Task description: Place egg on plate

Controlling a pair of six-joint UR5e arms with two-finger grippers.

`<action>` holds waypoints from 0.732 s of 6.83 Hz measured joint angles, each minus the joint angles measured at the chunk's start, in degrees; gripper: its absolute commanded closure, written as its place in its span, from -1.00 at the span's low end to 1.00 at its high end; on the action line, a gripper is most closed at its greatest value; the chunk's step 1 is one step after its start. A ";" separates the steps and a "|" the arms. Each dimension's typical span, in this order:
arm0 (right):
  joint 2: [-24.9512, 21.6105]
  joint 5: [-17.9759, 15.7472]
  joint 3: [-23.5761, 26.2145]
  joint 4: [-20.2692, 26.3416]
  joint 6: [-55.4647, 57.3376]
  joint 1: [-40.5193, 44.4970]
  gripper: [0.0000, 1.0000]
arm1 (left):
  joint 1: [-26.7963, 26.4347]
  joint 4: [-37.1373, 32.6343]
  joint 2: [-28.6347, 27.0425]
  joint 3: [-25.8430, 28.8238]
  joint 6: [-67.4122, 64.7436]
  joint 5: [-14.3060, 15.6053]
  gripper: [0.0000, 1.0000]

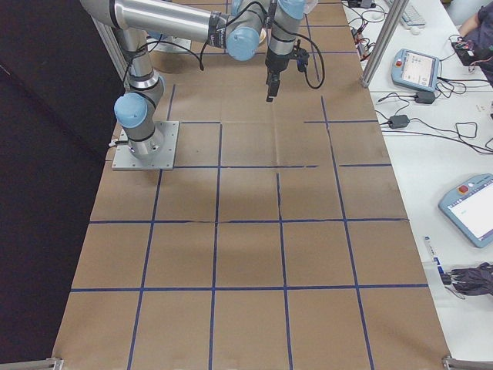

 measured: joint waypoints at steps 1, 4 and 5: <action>0.00 0.00 0.00 0.00 0.00 0.00 -1.00 | -0.05 0.34 0.66 -1.22 1.39 1.41 -0.99; 0.00 0.00 0.00 0.00 0.00 0.00 -1.00 | 0.03 0.71 1.16 -2.03 3.50 4.53 -0.99; 0.00 0.00 0.00 0.00 0.00 0.00 -1.00 | 0.14 0.74 1.42 -2.21 3.68 4.24 -0.99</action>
